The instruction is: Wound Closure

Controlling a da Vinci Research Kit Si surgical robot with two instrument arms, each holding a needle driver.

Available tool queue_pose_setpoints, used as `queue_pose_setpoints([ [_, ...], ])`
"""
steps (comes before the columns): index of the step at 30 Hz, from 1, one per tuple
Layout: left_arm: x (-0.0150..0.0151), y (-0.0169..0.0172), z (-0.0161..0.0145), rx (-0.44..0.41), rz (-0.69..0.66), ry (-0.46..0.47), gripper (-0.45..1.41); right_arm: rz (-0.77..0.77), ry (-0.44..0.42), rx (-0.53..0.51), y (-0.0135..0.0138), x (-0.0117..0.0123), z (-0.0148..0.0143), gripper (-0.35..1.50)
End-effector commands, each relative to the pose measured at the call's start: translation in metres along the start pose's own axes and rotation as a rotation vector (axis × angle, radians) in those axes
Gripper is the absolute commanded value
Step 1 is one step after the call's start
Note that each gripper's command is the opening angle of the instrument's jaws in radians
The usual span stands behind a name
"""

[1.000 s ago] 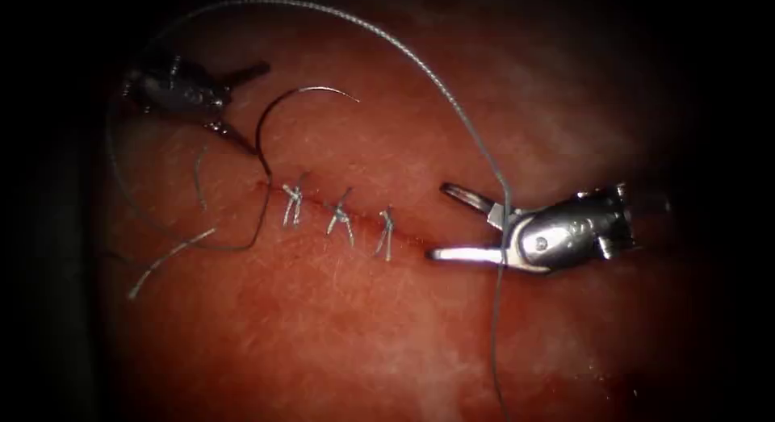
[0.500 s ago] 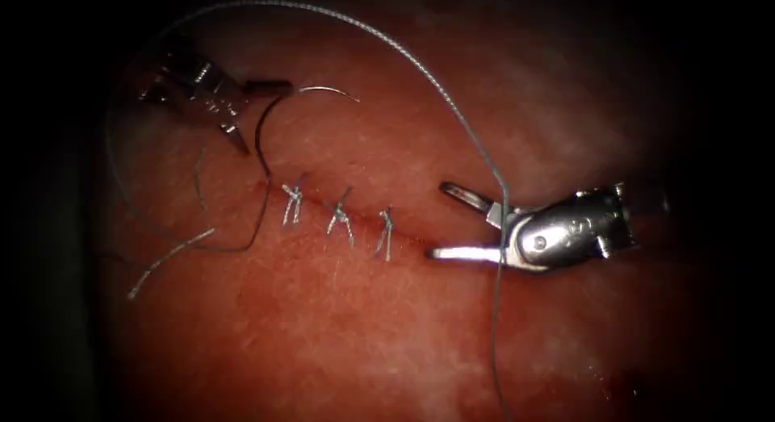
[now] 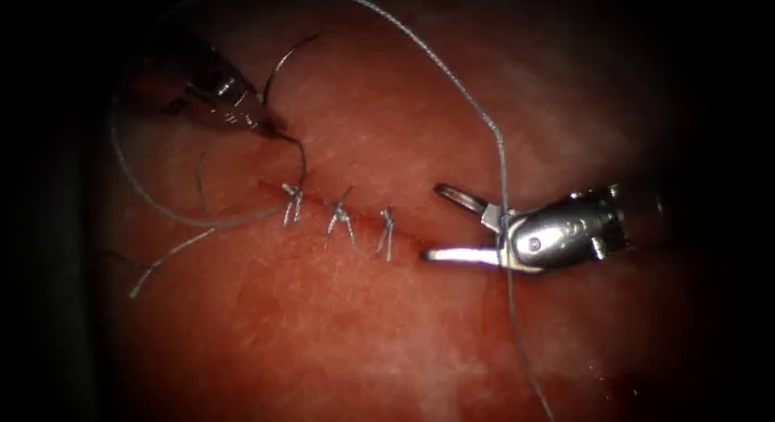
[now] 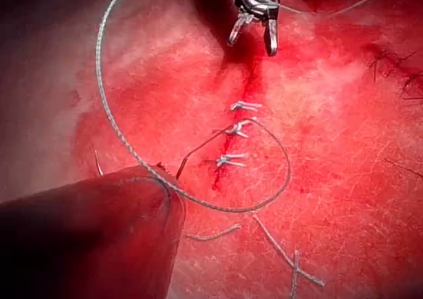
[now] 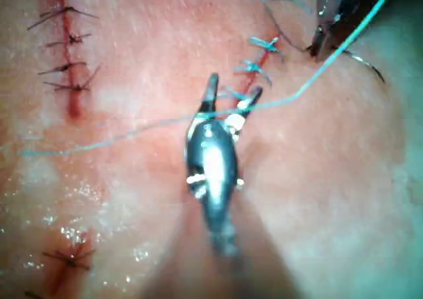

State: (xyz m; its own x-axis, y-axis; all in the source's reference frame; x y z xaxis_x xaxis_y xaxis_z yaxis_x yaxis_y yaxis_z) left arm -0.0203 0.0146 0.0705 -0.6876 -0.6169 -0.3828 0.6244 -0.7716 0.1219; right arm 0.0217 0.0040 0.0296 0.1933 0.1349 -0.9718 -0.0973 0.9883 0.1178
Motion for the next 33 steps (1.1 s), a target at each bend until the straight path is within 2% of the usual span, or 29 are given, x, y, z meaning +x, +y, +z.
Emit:
queue_pose_setpoints([
  [1, 0.0009, 0.0007, 0.0006, -0.007, 0.005, 0.004, -0.45, 0.005, 0.004, 0.002, -0.0011, -0.0004, 0.0006, 1.35],
  [5, 0.0015, 0.0011, -0.0004, 0.004, -0.061, 0.011, -0.45, 0.007, 0.006, 0.001, -0.001, -0.0003, 0.0005, 1.35],
  [8, 0.0024, 0.0006, -0.0019, 0.132, -0.117, 0.015, -0.45, 0.037, 0.034, -0.013, -0.0006, 0.0004, -0.0001, 1.33],
  [9, 0.0031, 0.0004, -0.0027, 0.207, -0.143, 0.005, -0.45, 0.071, 0.017, -0.036, -0.0001, 0.0011, -0.0006, 1.33],
  [14, 0.0059, 0.0003, -0.0041, 0.374, -0.296, -0.037, -0.45, 0.138, -0.021, -0.131, 0.0013, 0.0036, -0.0029, 1.33],
  [17, 0.0083, -0.0001, -0.0052, 0.497, -0.387, -0.089, -0.45, 0.173, -0.078, -0.203, 0.0027, 0.0056, -0.0058, 1.33],
  [18, 0.0083, -0.0001, -0.0052, 0.497, -0.387, -0.089, -0.45, 0.173, -0.078, -0.203, 0.0027, 0.0056, -0.0058, 1.33],
  [20, 0.0102, -0.0007, -0.0057, 0.57, -0.44, -0.123, -0.45, 0.17, -0.135, -0.273, 0.004, 0.0071, -0.0087, 1.33],
  [21, 0.0114, -0.0014, -0.0057, 0.639, -0.475, -0.159, -0.45, 0.159, -0.174, -0.327, 0.0048, 0.0081, -0.0109, 1.33],
  [23, 0.0121, -0.0019, -0.0054, 0.685, -0.507, -0.211, -0.45, 0.137, -0.197, -0.378, 0.0055, 0.0092, -0.0131, 1.33],
  [28, 0.0127, -0.0032, -0.0045, 0.731, -0.576, -0.325, -0.45, 0.097, -0.277, -0.452, 0.0064, 0.0115, -0.0166, 1.31],
  [30, 0.0125, -0.0038, -0.0034, 0.781, -0.6, -0.452, -0.45, -0.013, -0.373, -0.536, 0.007, 0.0137, -0.0188, 1.31],
  [32, 0.0122, -0.0036, -0.0028, 0.793, -0.615, -0.51, -0.45, -0.076, -0.408, -0.567, 0.0071, 0.0148, -0.0195, 1.31],
  [33, 0.0122, -0.0036, -0.0028, 0.793, -0.615, -0.51, -0.45, -0.076, -0.408, -0.567, 0.0071, 0.0148, -0.0195, 1.31],
])
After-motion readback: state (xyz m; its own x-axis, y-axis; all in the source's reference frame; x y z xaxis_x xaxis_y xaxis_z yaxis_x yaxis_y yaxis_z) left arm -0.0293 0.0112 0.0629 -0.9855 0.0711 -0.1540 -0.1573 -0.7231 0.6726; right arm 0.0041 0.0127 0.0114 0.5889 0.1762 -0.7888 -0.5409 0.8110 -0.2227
